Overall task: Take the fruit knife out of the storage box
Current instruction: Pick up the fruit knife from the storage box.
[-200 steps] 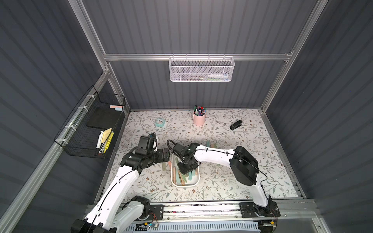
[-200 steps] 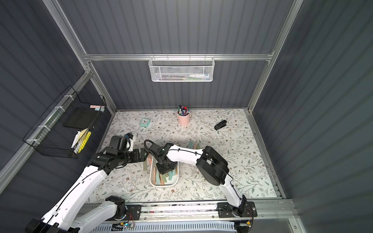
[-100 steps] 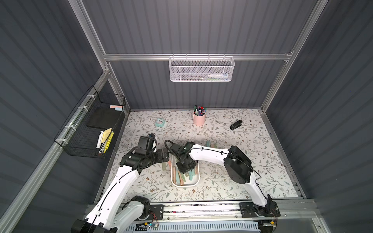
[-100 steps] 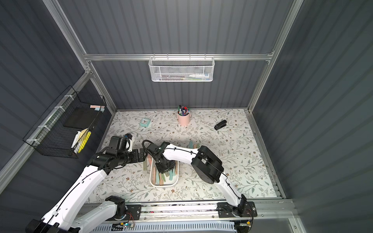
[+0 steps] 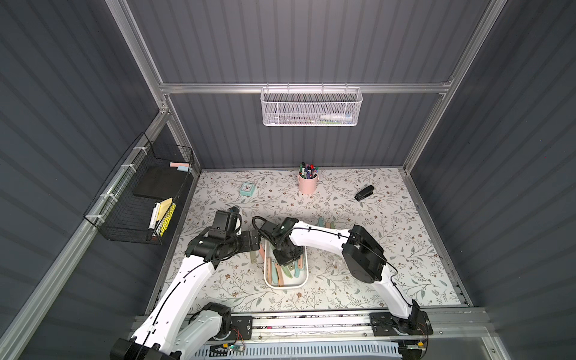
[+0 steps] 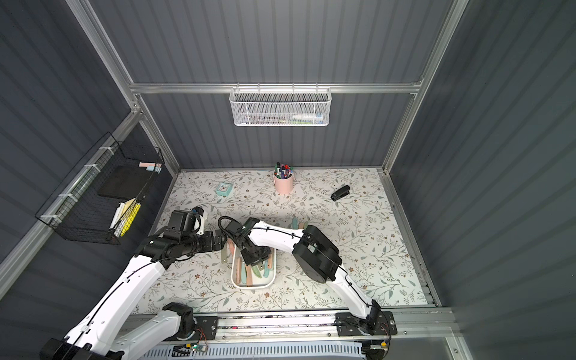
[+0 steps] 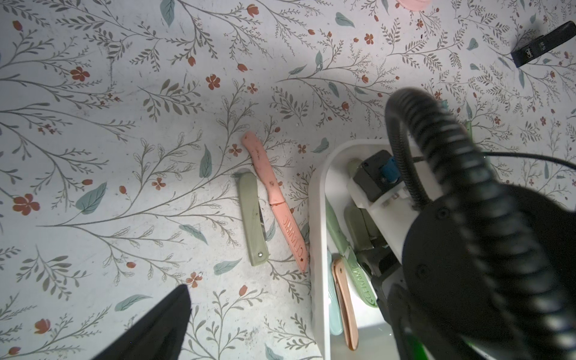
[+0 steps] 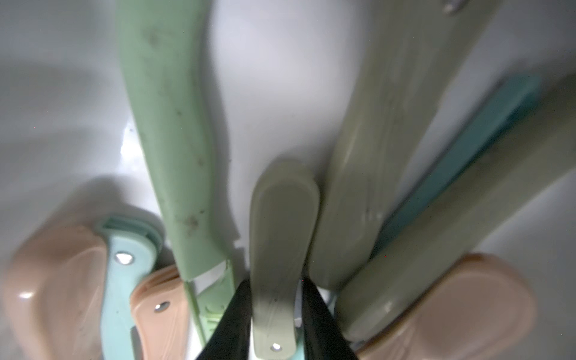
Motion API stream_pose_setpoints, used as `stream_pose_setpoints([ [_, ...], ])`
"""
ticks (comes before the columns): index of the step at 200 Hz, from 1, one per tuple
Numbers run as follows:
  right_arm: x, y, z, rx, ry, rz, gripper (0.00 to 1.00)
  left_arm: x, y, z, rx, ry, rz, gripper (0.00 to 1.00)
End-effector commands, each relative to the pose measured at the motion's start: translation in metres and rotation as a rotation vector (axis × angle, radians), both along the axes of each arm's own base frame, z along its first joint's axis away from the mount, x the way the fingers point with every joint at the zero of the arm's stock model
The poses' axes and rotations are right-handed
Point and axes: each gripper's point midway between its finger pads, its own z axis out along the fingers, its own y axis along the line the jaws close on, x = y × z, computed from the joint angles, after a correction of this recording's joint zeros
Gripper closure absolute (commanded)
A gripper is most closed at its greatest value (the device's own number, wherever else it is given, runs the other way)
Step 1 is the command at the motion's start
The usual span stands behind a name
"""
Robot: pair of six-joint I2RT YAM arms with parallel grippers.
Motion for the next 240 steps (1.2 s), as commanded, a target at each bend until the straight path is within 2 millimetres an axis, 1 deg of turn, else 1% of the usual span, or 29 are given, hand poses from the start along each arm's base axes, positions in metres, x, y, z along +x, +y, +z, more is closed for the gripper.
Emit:
stream_pose_setpoints([
  [1,-0.013,-0.007,-0.016,-0.078,0.003,0.028,0.75,0.006,-0.007,0.001,-0.027,-0.022,-0.017,0.01],
  [20,-0.01,-0.004,-0.01,-0.056,-0.015,0.027,0.8,0.006,-0.007,0.001,-0.029,-0.02,-0.016,0.01],
  [42,-0.008,0.002,0.001,-0.008,-0.036,0.029,0.81,0.006,-0.007,0.001,-0.029,-0.02,-0.016,0.01],
  [68,-0.006,0.013,0.023,0.079,-0.087,0.044,0.83,0.006,-0.007,0.002,-0.026,-0.02,-0.014,0.01],
  [88,0.001,0.018,0.041,0.143,-0.142,0.041,0.83,0.006,-0.006,0.002,-0.024,-0.021,-0.009,0.01],
  [119,0.006,0.019,0.062,0.18,-0.186,0.031,0.83,0.006,-0.006,0.002,-0.025,-0.019,-0.008,0.01],
  [150,0.011,0.019,0.075,0.203,-0.212,0.02,0.83,0.006,-0.006,0.001,-0.023,-0.017,-0.006,0.01],
  [176,0.017,0.013,0.084,0.222,-0.228,-0.008,0.83,0.005,-0.005,0.001,-0.022,-0.015,-0.005,0.0],
  [192,0.023,0.002,0.092,0.234,-0.239,-0.035,0.83,0.005,-0.006,0.0,-0.022,-0.007,-0.007,0.01],
  [204,0.031,-0.011,0.098,0.245,-0.246,-0.067,0.83,0.004,-0.006,-0.001,-0.021,0.001,-0.01,0.01],
  [221,0.043,-0.042,0.101,0.244,-0.248,-0.133,0.83,0.004,-0.007,-0.001,-0.024,0.005,-0.014,0.01],
  [240,0.058,-0.086,0.105,0.242,-0.256,-0.22,0.83,0.003,-0.007,-0.002,-0.022,0.007,-0.015,0.01],
])
